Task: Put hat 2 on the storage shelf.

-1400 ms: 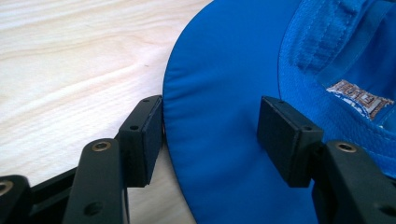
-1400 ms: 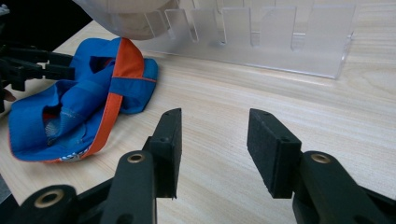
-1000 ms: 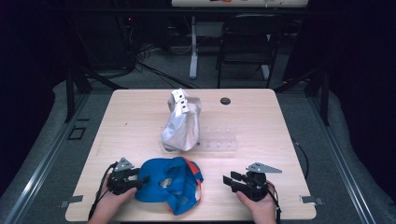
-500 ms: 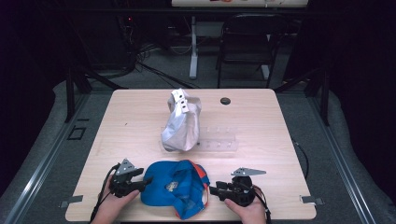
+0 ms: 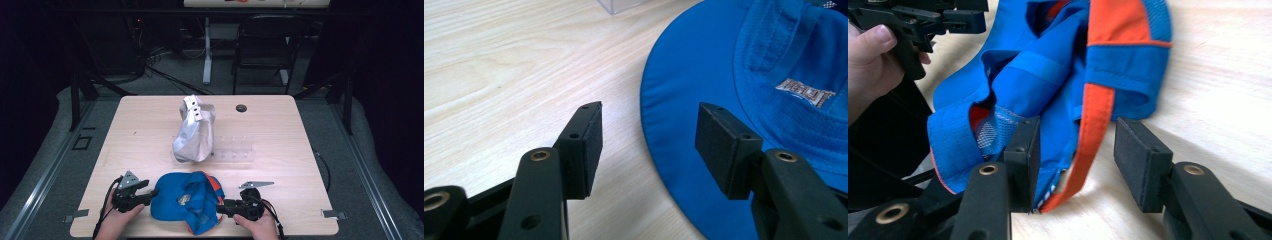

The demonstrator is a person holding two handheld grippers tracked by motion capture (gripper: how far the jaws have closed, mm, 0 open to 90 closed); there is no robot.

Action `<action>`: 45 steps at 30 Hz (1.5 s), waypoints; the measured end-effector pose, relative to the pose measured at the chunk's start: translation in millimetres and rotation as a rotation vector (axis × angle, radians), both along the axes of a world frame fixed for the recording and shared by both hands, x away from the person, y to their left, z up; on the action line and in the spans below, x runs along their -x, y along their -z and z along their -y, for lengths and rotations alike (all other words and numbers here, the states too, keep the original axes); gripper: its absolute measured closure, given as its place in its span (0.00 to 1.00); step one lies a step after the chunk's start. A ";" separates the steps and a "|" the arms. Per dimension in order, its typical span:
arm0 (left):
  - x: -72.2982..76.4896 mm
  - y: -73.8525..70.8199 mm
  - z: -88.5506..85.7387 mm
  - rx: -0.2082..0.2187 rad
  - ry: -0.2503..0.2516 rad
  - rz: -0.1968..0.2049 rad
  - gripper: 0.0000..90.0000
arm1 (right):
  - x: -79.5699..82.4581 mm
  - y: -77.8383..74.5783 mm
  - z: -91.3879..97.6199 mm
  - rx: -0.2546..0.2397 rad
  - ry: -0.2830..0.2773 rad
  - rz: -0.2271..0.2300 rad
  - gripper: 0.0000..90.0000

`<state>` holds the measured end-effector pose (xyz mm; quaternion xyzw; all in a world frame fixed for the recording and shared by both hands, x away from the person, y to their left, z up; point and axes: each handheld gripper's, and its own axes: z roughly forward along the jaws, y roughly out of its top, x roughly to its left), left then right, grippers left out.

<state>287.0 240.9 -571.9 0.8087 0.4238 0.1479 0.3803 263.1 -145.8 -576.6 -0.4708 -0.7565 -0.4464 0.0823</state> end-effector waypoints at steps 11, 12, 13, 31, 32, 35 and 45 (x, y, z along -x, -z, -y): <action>2.9 -0.2 -4.0 0.002 -0.006 0.008 0.50 | -4.9 10.6 -7.4 -0.056 -0.042 -0.094 0.62; 2.9 -0.4 -4.2 -0.002 -0.005 0.007 0.50 | -5.2 10.0 -6.6 -0.063 -0.038 -0.103 0.64; 2.9 -0.5 -4.1 -0.003 -0.004 0.005 0.50 | -5.9 9.1 -5.1 -0.063 -0.046 -0.108 0.68; 3.5 -1.0 -3.0 -0.003 0.005 0.013 0.50 | -9.5 1.7 14.5 -0.145 0.121 -0.147 0.86; 3.5 -0.9 -2.9 -0.004 0.005 0.012 0.50 | -9.9 1.3 14.5 -0.142 0.115 -0.151 0.86; 3.3 -0.4 -2.5 -0.010 0.014 0.011 0.50 | -12.1 0.4 15.3 -0.139 0.125 -0.147 0.87; 4.7 1.2 3.5 -0.021 0.036 0.014 0.50 | -21.7 5.6 21.2 -0.159 0.145 -0.180 0.84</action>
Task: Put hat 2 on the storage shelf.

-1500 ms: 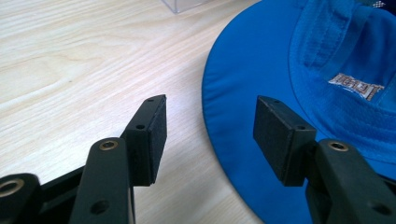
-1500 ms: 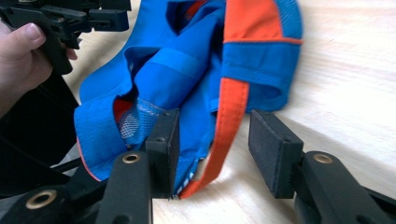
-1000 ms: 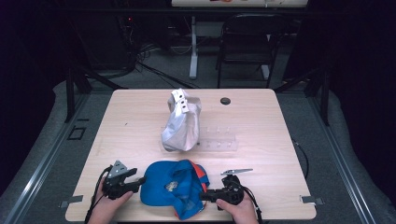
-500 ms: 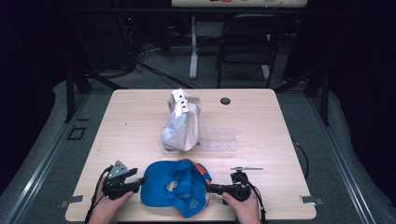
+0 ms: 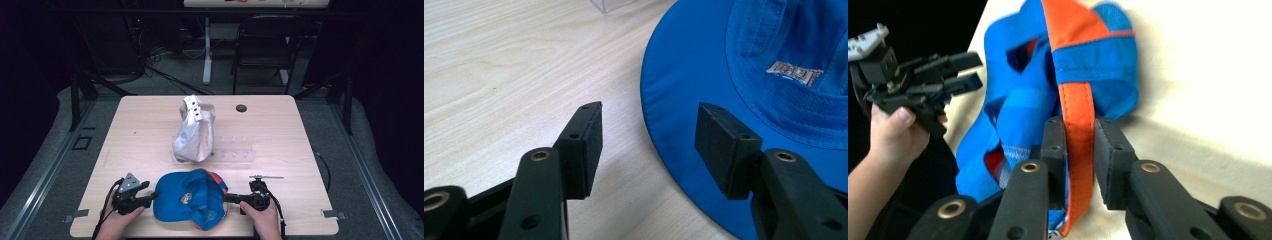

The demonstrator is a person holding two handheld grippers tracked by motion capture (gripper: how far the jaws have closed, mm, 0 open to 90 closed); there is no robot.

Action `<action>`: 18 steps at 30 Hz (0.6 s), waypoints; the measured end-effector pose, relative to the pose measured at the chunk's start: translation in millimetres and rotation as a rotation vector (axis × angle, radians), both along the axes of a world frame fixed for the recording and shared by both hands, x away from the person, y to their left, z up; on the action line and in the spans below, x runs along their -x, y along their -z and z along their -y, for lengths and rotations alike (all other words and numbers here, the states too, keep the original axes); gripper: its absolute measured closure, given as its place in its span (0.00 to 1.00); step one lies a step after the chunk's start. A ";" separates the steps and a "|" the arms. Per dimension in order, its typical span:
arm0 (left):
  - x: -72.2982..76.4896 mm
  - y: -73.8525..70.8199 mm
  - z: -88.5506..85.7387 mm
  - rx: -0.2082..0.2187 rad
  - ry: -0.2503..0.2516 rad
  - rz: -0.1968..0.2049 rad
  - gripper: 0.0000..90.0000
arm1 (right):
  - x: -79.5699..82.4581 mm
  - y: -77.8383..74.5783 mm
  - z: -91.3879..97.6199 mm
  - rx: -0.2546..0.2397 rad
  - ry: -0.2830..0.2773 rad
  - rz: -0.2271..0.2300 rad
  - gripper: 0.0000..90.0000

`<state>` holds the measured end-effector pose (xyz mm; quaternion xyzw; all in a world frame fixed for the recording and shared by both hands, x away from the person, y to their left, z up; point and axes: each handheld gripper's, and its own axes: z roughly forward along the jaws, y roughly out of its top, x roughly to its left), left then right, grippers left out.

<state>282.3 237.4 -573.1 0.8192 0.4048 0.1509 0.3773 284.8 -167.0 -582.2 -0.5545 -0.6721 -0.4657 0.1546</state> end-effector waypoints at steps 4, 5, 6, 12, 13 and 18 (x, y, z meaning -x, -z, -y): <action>0.2 0.3 0.3 0.002 0.000 0.006 0.50 | 0.5 2.7 0.5 0.054 -0.042 -0.025 0.79; 0.2 0.1 0.1 0.003 -0.001 0.005 0.50 | 1.1 5.4 -2.8 0.003 -0.033 -0.030 0.79; 0.2 0.0 -0.2 0.002 -0.002 0.007 0.50 | 0.5 4.3 -0.7 0.062 -0.066 -0.032 0.78; -0.2 -0.3 -1.1 0.000 -0.001 0.006 0.50 | 1.2 8.6 -6.8 0.042 -0.074 -0.040 0.80; -0.2 -0.1 -0.8 0.001 -0.003 0.009 0.50 | 1.0 8.3 -6.5 0.041 -0.072 -0.035 0.82; -0.3 -0.3 -1.1 0.001 -0.002 0.007 0.50 | 0.6 4.2 -3.0 0.040 -0.049 -0.025 0.89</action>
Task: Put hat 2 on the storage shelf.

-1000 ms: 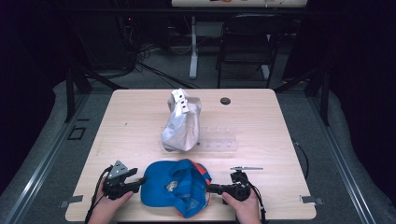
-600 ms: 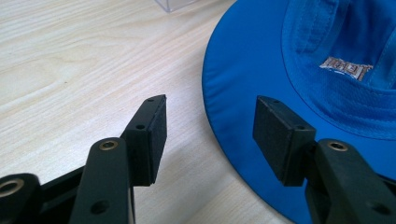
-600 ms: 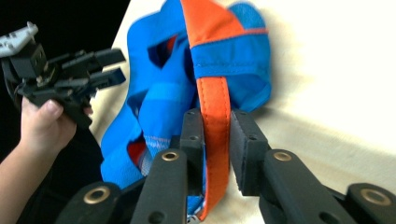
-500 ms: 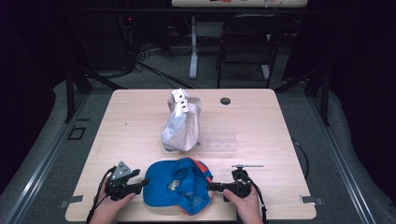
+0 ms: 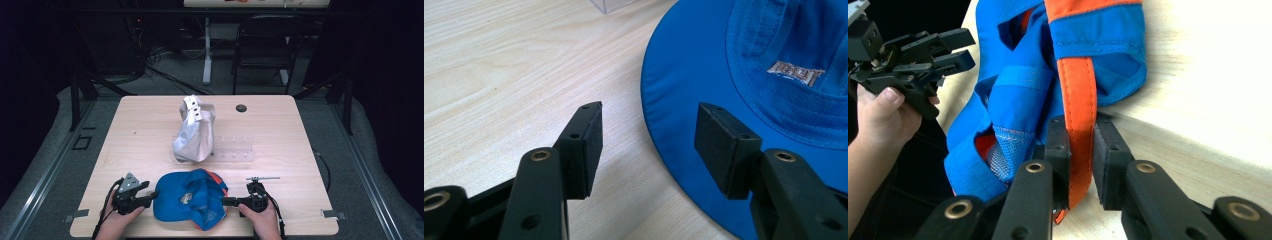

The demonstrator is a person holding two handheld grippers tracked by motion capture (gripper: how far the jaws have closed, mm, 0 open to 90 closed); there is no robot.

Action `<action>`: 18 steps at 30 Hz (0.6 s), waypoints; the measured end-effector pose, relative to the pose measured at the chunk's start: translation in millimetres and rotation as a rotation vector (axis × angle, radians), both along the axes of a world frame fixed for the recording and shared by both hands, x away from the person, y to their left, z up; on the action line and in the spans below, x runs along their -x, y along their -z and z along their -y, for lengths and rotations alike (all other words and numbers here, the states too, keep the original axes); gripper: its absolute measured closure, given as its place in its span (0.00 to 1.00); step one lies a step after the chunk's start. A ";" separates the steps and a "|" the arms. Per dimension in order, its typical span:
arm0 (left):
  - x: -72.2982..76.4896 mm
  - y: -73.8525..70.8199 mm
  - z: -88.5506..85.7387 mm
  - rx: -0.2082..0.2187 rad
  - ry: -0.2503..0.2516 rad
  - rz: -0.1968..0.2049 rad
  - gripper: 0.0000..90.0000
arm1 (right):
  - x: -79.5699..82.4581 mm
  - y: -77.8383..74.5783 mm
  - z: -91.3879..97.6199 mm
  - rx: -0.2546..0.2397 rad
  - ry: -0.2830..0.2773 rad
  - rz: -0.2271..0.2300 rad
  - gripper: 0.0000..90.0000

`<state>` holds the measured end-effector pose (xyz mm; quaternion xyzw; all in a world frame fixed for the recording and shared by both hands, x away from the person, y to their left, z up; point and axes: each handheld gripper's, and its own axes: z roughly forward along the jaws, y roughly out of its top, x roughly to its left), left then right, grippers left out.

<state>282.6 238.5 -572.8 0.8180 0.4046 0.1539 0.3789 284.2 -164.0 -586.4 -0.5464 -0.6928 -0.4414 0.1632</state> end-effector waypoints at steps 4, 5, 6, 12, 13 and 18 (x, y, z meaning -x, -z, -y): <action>0.1 -0.1 -0.5 0.004 -0.004 0.001 0.50 | 1.8 -5.8 -2.9 0.005 0.000 0.004 0.90; 0.0 -0.2 -0.6 0.004 -0.005 0.002 0.50 | 2.1 -7.3 -3.3 0.013 0.000 0.013 0.90; 0.0 -0.2 -0.8 0.004 -0.006 0.003 0.50 | 2.7 -8.6 -4.7 0.012 0.015 0.018 0.89; -0.4 -0.6 -1.5 0.006 -0.007 0.006 0.50 | 3.3 -17.1 -5.6 0.026 0.006 0.066 0.89; -0.4 -0.6 -1.5 0.006 -0.007 0.006 0.50 | 3.2 -18.8 -5.7 0.030 -0.007 0.076 0.89; -0.5 -1.1 -2.4 0.000 -0.009 0.010 0.50 | 2.5 -26.0 -8.3 0.026 -0.022 0.095 0.89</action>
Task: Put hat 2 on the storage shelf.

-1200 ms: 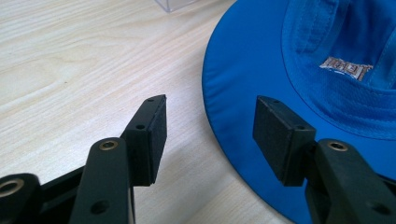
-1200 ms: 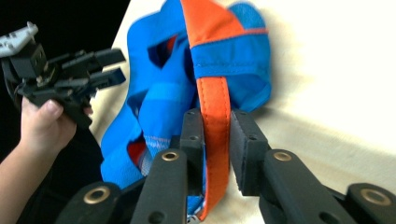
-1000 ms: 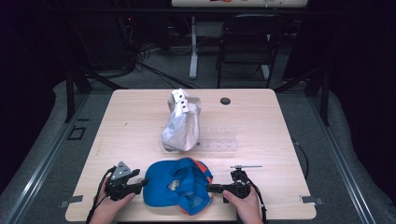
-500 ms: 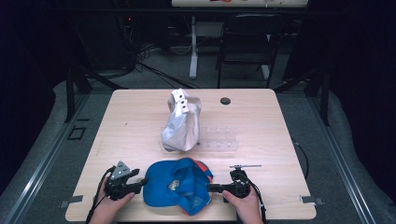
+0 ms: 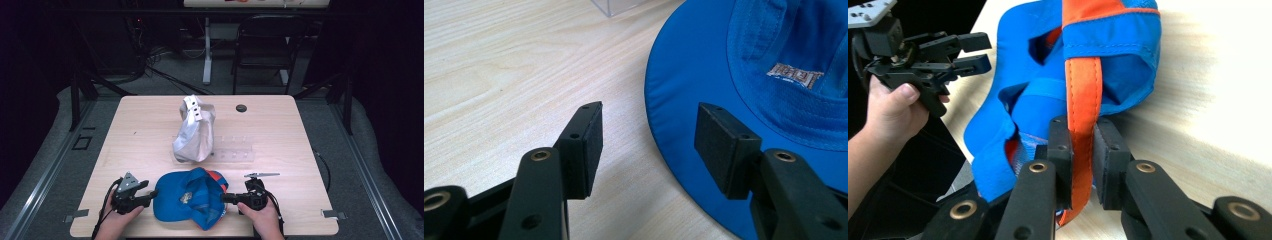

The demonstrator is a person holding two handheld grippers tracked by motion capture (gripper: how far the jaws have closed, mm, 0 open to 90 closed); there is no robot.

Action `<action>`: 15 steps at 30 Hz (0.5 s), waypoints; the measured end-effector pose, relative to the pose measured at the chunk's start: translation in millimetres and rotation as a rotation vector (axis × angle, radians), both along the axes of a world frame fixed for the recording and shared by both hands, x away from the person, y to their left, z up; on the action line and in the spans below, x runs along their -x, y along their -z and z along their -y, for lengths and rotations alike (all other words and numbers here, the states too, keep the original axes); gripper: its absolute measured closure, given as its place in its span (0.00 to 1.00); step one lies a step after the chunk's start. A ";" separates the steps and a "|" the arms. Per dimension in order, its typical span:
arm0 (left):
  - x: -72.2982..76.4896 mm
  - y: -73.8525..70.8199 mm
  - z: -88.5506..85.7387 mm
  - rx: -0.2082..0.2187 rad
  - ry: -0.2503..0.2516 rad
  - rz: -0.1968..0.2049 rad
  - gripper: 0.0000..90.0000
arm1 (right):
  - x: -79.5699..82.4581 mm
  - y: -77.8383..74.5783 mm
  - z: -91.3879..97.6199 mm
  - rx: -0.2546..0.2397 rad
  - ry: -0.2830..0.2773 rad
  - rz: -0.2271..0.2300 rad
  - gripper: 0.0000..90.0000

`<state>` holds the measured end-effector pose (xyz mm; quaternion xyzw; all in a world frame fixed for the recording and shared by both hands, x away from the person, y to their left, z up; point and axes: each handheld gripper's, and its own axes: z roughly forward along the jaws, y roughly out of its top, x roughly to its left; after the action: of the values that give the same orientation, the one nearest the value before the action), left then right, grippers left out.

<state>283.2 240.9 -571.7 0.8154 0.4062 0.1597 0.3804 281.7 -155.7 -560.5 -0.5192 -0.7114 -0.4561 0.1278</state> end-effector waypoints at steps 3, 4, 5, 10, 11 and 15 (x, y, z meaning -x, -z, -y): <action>-0.3 0.0 -0.7 0.010 0.002 -0.002 0.50 | -1.1 -3.8 -0.3 0.005 -0.011 0.006 0.89; -0.3 0.0 -0.7 0.013 -0.001 -0.003 0.50 | -1.3 -4.7 -1.2 0.009 -0.006 0.009 0.89; -0.3 -0.1 -0.8 0.011 -0.002 -0.004 0.50 | -1.3 -6.2 -2.0 0.014 -0.007 0.007 0.89; -0.6 0.0 -1.0 0.013 -0.003 -0.007 0.51 | -2.0 -12.4 -6.5 0.038 -0.007 0.010 0.90; -0.6 -0.1 -1.3 0.014 -0.001 -0.007 0.51 | -2.5 -13.1 -7.1 0.035 -0.012 0.013 0.90; -0.4 0.1 -1.4 0.010 -0.010 -0.004 0.51 | -3.8 -17.3 -8.3 0.034 -0.018 0.015 0.91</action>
<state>283.5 242.2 -571.8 0.8118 0.4117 0.1579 0.3829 285.5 -147.4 -543.1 -0.5115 -0.7246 -0.4466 0.1175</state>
